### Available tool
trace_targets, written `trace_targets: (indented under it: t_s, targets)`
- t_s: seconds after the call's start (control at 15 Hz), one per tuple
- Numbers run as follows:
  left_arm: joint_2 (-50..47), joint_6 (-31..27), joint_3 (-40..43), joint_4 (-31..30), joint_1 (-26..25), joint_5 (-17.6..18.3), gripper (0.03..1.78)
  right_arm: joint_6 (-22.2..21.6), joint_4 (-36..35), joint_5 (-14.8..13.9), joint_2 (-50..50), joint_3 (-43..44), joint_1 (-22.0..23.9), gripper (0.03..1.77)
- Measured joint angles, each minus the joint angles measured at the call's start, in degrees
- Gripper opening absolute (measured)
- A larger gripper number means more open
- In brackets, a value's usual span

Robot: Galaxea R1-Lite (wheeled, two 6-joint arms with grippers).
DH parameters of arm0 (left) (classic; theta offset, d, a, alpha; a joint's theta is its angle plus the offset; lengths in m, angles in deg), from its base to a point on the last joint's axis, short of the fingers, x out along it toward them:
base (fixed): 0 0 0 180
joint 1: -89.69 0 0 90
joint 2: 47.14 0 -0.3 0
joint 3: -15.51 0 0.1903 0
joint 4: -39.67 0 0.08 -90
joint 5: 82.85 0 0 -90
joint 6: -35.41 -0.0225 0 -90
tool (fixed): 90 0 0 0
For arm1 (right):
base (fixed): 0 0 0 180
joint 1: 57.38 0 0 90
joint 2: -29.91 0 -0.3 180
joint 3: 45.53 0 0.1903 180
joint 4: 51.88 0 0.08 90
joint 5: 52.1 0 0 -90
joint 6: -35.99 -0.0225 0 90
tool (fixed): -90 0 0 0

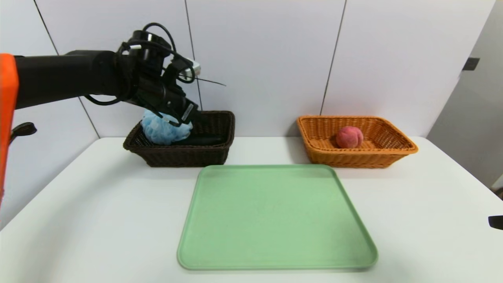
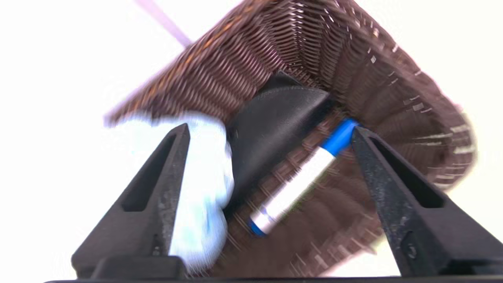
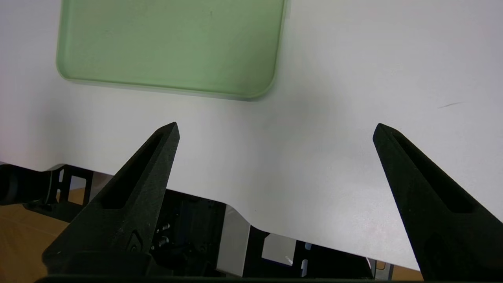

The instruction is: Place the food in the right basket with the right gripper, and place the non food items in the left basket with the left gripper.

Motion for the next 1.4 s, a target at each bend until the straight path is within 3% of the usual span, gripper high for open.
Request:
trace_targets:
  t_s: [0.27, 0.4, 0.53, 0.93, 1.4]
  targets:
    - [-7.44, 16.41, 0.83, 9.80, -1.05, -4.24, 1.56, 0.16, -0.04, 0.16, -0.18, 0.17, -0.52, 1.70]
    - [-11.68, 23.33, 2.07, 15.90, -1.39, -7.79, 1.60, 0.09, 0.02, 1.58, -0.38, 0.04, -0.63, 1.70]
    - [-16.64, 28.65, 7.03, 20.20, -1.46, -11.12, 1.62, 0.20, 0.02, 2.23, -0.62, 0.04, -0.77, 1.70]
    - [-36.90, 33.34, 28.75, 21.03, -1.50, -15.87, 1.67, 0.44, 1.16, 2.23, -4.07, -0.27, -0.91, 1.70]
    - [-61.90, 34.11, 53.48, 20.88, -2.45, -18.48, 1.69, 5.88, 4.52, 1.43, -16.01, -6.61, 2.80, 1.70]
